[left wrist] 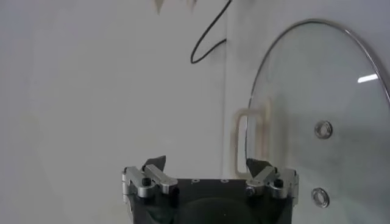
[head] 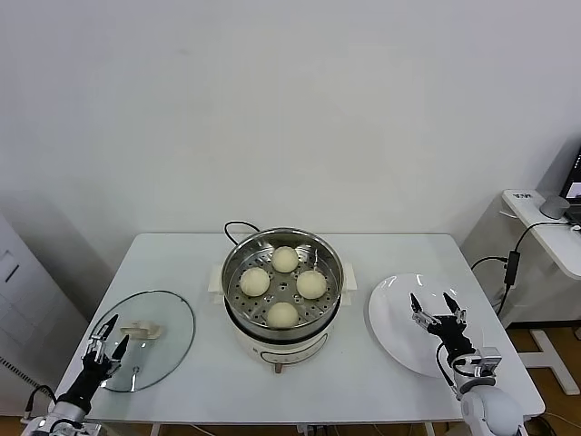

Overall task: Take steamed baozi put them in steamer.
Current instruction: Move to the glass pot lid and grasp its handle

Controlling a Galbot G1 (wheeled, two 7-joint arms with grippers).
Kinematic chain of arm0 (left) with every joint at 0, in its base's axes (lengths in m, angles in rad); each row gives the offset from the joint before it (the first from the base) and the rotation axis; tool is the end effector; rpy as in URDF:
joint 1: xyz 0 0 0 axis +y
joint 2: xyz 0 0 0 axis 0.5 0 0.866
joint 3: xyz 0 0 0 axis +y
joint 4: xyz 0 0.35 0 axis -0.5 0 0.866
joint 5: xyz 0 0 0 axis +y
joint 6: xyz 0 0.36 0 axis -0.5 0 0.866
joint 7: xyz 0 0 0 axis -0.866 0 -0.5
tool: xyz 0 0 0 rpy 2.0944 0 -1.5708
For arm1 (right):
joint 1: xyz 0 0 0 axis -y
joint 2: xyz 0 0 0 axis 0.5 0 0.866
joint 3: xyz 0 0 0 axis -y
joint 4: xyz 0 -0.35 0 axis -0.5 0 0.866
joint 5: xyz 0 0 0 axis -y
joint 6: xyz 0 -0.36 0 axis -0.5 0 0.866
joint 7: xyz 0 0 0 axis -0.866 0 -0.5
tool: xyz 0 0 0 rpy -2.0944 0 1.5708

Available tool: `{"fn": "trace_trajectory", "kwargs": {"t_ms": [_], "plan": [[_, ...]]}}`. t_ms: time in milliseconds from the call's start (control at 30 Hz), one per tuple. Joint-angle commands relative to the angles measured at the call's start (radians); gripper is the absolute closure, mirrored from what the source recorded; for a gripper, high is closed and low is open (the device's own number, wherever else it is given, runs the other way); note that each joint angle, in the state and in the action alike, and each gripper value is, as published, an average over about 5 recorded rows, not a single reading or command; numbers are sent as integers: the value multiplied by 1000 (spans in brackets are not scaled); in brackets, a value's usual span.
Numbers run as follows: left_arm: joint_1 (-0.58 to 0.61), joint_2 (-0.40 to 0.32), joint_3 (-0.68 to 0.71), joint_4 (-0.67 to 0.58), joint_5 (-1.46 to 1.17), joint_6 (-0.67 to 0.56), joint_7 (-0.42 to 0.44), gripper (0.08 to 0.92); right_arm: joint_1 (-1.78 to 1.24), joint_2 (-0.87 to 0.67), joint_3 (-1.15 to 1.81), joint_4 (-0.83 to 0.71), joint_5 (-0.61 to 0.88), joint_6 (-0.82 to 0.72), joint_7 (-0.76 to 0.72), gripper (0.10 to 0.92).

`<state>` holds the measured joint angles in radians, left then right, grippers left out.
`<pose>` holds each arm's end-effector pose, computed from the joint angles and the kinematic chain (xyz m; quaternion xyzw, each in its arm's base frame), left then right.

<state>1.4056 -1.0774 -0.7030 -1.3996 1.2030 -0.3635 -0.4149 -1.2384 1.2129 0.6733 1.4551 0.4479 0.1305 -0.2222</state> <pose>0.2103 0.2506 -0.4336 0.0695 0.6914 0.7180 0.0396 0.2810 -0.1871 -0.4089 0.0127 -0.9979 -0.0396 0.0498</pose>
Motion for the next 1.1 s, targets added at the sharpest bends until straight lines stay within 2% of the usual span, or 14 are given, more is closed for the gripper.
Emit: {"fn": "trace_trajectory", "kwargs": {"t_ms": [33, 667, 767, 1100], "plan": [[-50, -17, -3, 29, 94, -25, -27, 177, -12, 13, 12, -11, -10, 3, -7, 203], [-118, -30, 36, 54, 37, 1, 44, 194, -10, 21, 25, -29, -14, 10, -25, 203], [-118, -31, 35, 58, 37, 1, 45, 259, -6, 25, 24, -29, -14, 8, -25, 203], [-109, -33, 31, 39, 25, -8, 36, 554, 11, 21, 23, -28, -14, 0, -22, 203]]}}
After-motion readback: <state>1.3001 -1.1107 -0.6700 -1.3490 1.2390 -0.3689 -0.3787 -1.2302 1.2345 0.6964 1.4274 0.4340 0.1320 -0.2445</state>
